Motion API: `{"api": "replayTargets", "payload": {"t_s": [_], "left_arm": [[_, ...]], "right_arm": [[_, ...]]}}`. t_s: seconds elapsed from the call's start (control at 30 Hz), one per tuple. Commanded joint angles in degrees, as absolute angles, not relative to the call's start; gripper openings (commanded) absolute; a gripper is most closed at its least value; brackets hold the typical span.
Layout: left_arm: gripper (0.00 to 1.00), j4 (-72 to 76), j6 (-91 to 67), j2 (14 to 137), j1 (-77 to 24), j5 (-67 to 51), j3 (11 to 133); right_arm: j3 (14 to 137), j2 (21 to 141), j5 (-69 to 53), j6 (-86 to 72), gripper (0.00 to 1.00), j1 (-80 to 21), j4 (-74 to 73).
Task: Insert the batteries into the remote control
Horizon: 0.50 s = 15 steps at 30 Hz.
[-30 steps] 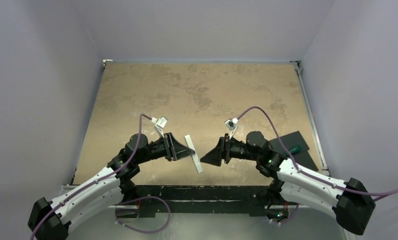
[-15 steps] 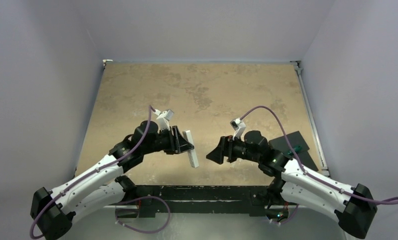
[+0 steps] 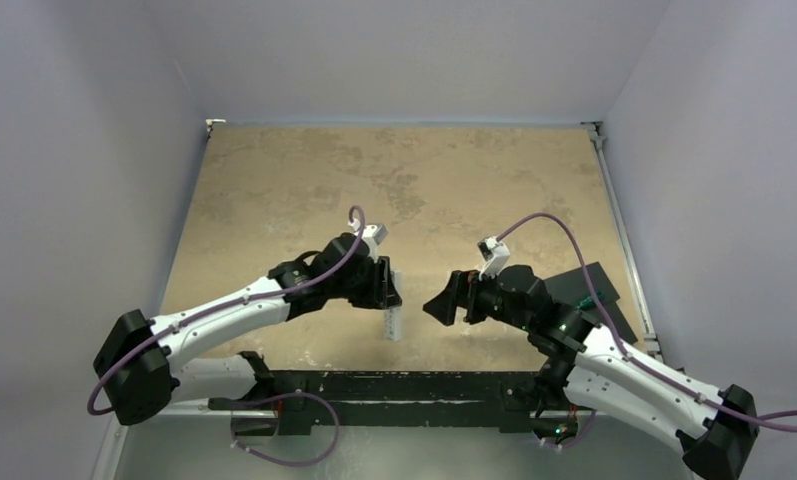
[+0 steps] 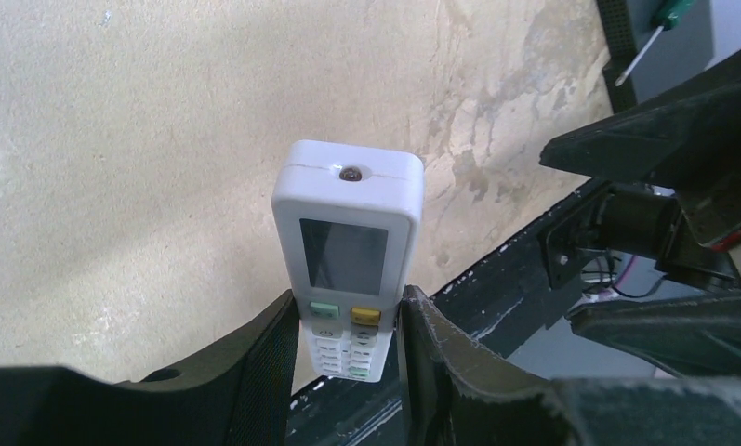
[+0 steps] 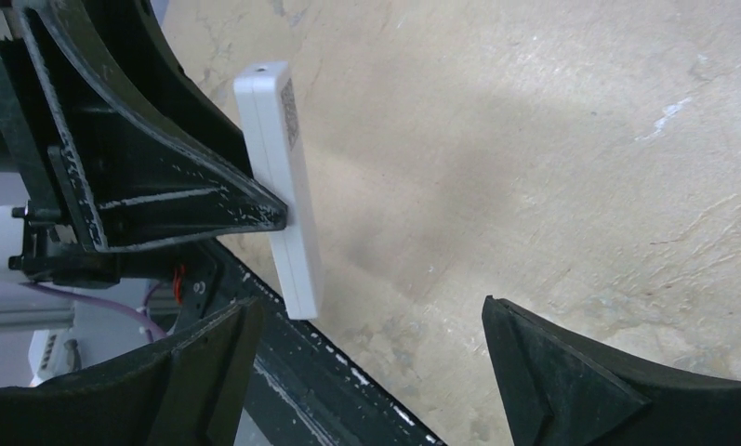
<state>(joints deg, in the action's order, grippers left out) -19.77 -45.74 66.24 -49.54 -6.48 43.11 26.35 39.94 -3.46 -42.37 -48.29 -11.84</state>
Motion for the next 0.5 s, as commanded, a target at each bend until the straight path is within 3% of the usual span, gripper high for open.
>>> {"api": "replayTargets", "payload": {"t_s": [0.0, 0.47], "left_arm": [[0.00, -19.82, -43.10, 70.05, -51.54, -2.80, 47.37], [0.00, -24.02, -39.45, 85.42, -58.94, 6.34, 57.02]], "right_arm": [[28.99, 38.45, -0.18, -42.22, 0.99, -47.99, -14.20], [28.34, 31.60, 4.56, -44.82, 0.99, -47.99, -17.60]]}}
